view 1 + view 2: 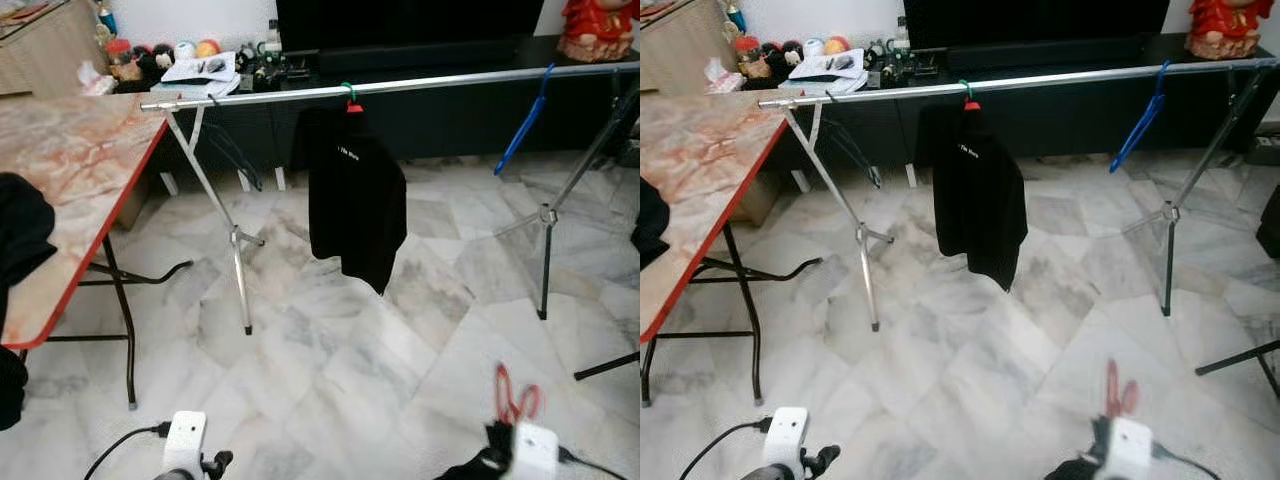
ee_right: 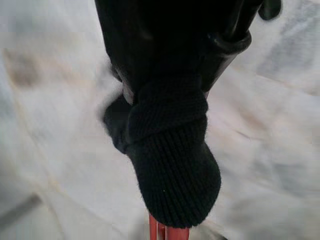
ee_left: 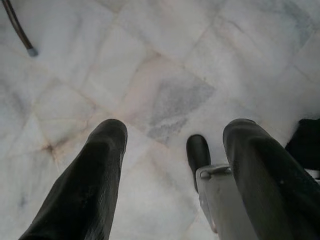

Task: Hang hanger

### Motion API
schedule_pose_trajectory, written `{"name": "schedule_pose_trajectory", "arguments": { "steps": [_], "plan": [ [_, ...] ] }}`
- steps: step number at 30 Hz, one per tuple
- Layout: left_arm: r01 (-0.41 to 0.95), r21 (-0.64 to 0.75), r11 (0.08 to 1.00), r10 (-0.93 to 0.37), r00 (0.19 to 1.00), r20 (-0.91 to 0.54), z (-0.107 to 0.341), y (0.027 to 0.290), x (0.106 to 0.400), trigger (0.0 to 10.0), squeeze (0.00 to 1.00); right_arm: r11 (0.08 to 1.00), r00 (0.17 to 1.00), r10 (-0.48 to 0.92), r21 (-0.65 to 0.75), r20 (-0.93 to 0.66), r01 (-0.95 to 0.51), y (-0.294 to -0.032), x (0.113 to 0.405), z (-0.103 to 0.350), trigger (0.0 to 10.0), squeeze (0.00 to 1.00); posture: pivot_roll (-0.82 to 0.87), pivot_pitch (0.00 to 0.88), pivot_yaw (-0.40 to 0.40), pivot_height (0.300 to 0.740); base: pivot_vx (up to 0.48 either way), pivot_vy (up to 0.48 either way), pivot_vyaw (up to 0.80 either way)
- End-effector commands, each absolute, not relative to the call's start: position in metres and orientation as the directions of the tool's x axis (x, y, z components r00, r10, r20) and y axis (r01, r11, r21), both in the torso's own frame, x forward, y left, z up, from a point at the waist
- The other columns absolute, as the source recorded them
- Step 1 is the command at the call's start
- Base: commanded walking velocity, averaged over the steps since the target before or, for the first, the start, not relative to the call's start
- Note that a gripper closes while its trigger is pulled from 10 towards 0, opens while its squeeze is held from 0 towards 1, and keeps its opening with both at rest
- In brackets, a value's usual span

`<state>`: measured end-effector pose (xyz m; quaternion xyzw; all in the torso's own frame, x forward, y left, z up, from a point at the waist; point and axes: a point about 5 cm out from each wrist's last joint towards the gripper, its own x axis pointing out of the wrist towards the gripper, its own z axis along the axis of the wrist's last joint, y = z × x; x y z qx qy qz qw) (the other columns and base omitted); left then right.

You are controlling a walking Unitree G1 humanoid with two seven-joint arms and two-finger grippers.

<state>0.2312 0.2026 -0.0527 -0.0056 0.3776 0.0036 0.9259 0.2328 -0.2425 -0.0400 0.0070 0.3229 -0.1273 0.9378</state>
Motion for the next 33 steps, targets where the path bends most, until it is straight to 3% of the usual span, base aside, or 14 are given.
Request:
{"name": "schedule_pose_trajectory", "arguments": {
  "steps": [1, 9, 11, 14, 16, 18, 21, 28, 32, 33],
  "plan": [
    [-0.029, 0.001, 1.0, 0.022, 0.712, -0.702, -0.053, 0.211, 0.228, 10.0, 0.0, 0.973, 0.822, -0.228, -0.091, -0.521, 0.213, -0.243, 0.248, -0.026, 10.0, 0.0, -0.02, 0.093, 0.094, 0.74, 0.0, 0.0, 0.0],
    [-0.007, 0.002, 1.0, 0.007, 0.75, -0.662, -0.045, 0.211, 0.239, 10.0, 0.0, 0.976, 0.925, -0.21, -0.117, -0.316, 0.181, -0.248, 0.28, 0.012, 10.0, 0.0, -0.02, 0.091, 0.094, 0.74, 0.0, 0.0, 0.0],
    [0.019, 0.015, 1.0, -0.005, 0.763, -0.646, -0.042, 0.21, 0.242, 10.0, 0.0, 0.983, 0.95, -0.164, -0.12, -0.267, 0.136, -0.245, 0.287, 0.022, 10.0, 0.0, -0.03, 0.082, 0.092, 0.74, 0.0, 0.0, 0.0],
    [0.188, 0.05, 0.981, -0.126, 0.809, -0.575, -0.028, 0.196, 0.26, 10.0, 0.0, 0.988, 0.972, 0.035, -0.14, -0.232, -0.069, -0.232, 0.299, 0.036, 10.0, 0.0, -0.03, 0.071, 0.09, 0.74, 0.0, 0.0, 0.0],
    [0.339, 0.074, 0.938, -0.252, 0.812, -0.527, -0.016, 0.183, 0.272, 10.0, 0.0, 0.948, 0.938, 0.155, -0.22, -0.309, -0.229, -0.229, 0.302, 0.037, 10.0, 0.0, -0.04, 0.063, 0.088, 0.74, 0.0, 0.0, 0.0],
    [0.36, 0.078, 0.93, -0.269, 0.809, -0.522, -0.015, 0.181, 0.273, 10.0, 0.0, 0.942, 0.932, 0.167, -0.228, -0.322, -0.248, -0.229, 0.303, 0.037, 10.0, 0.0, -0.04, 0.063, 0.088, 0.74, 0.0, 0.0, 0.0],
    [0.539, 0.062, 0.84, -0.441, 0.745, -0.5, -0.005, 0.165, 0.28, 10.0, 0.0, 0.852, 0.876, 0.348, -0.277, -0.334, -0.444, -0.227, 0.311, 0.055, 10.0, 0.0, -0.04, 0.047, 0.083, 0.74, 0.0, 0.0, 0.0],
    [0.671, 0.057, 0.74, -0.568, 0.667, -0.483, 0.006, 0.148, 0.288, 10.0, 0.0, 0.692, 0.757, 0.578, -0.307, -0.305, -0.653, -0.215, 0.327, 0.095, 10.0, 0.0, -0.05, 0.027, 0.077, 0.74, 0.0, 0.0, 0.0],
    [0.758, 0.053, 0.65, -0.651, 0.591, -0.476, 0.009, 0.131, 0.287, 10.0, 0.0, 0.556, 0.61, 0.76, -0.261, -0.226, -0.789, -0.195, 0.331, 0.125, 10.0, 0.0, -0.05, 0.017, 0.066, 0.74, 0.0, 0.0, 0.0],
    [0.758, 0.053, 0.65, -0.651, 0.591, -0.476, 0.009, 0.131, 0.287, 10.0, 0.0, 0.556, 0.61, 0.76, -0.261, -0.226, -0.789, -0.195, 0.331, 0.125, 10.0, 0.0, -0.05, 0.017, 0.066, 0.74, 0.0, 0.0, 0.0]
  ]
}}
